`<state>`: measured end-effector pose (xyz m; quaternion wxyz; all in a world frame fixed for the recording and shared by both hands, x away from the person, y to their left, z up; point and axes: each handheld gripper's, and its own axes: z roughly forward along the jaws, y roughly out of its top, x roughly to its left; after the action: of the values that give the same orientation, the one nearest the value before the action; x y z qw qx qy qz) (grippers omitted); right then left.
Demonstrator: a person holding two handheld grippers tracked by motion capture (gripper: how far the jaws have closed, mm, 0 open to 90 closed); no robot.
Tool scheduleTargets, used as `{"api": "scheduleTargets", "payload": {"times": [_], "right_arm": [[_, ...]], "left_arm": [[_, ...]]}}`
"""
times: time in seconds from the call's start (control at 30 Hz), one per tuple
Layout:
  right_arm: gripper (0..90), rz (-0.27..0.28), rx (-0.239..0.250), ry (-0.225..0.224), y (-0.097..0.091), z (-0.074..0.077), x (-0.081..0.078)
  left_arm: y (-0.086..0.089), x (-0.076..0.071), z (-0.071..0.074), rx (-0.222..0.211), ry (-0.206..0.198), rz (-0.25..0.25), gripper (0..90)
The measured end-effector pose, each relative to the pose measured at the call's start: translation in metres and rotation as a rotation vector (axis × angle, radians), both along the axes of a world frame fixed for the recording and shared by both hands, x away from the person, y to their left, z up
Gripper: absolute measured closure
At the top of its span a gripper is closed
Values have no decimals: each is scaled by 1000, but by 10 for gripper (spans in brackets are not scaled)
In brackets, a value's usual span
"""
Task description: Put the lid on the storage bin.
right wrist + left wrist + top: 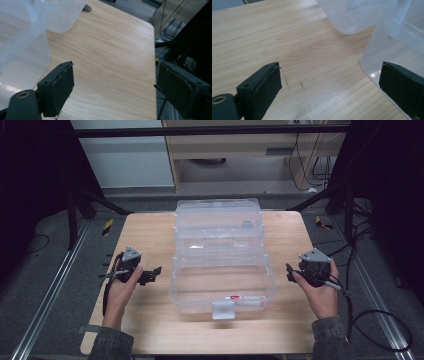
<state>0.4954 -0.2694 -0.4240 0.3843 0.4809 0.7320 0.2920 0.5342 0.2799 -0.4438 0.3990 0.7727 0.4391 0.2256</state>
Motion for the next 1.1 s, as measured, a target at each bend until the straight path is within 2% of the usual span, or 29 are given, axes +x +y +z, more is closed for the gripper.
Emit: {"api": "scheduleTargets", "payload": {"times": [0.03, 0.07, 0.2, 0.23, 0.27, 0.3, 0.33, 0.43, 0.53, 0.67, 0.77, 0.83, 0.87, 0.97, 1.1], "right_arm": [[149, 5, -30, 12, 5, 11, -3], [149, 5, -30, 12, 5, 11, -3], [151, 46, -72, 35, 14, 28, -8], [160, 70, -69, 37, 14, 36, -11], [160, 70, -69, 37, 14, 36, -11], [177, 104, -53, 46, 13, 47, -12], [177, 104, -53, 46, 13, 47, -12], [208, 171, -41, 69, 12, 66, -10], [244, 244, -33, 86, 16, 86, -7], [299, 320, -60, 119, 26, 109, 1], [333, 370, -117, 114, 37, 129, 7], [368, 412, -140, 125, 44, 145, 18], [368, 412, -140, 125, 44, 145, 18], [405, 464, -168, 146, 54, 156, 30], [474, 531, -230, 183, 66, 160, 48]], "left_arm": [[-1, -2, 4, -3, -8, -12, 36], [-1, -2, 4, -3, -8, -12, 36], [-2, -6, 18, 10, -20, -32, 38], [-3, -9, 27, -6, -30, -49, 40], [-3, -9, 27, -6, -30, -49, 40], [-4, -13, 36, 6, -33, -79, 39], [-4, -13, 36, 6, -33, -79, 39], [-5, -20, 49, 71, -35, -115, 38], [-10, -26, 58, 80, -32, -139, 40], [-21, -34, 62, 183, -34, -197, 40], [-28, -35, 68, 186, -34, -229, 38], [-35, -37, 72, 202, -36, -258, 38], [-39, -38, 74, 220, -40, -272, 38], [-52, -40, 78, 236, -37, -308, 38], [-69, -45, 82, 245, -3, -370, 40]]}}
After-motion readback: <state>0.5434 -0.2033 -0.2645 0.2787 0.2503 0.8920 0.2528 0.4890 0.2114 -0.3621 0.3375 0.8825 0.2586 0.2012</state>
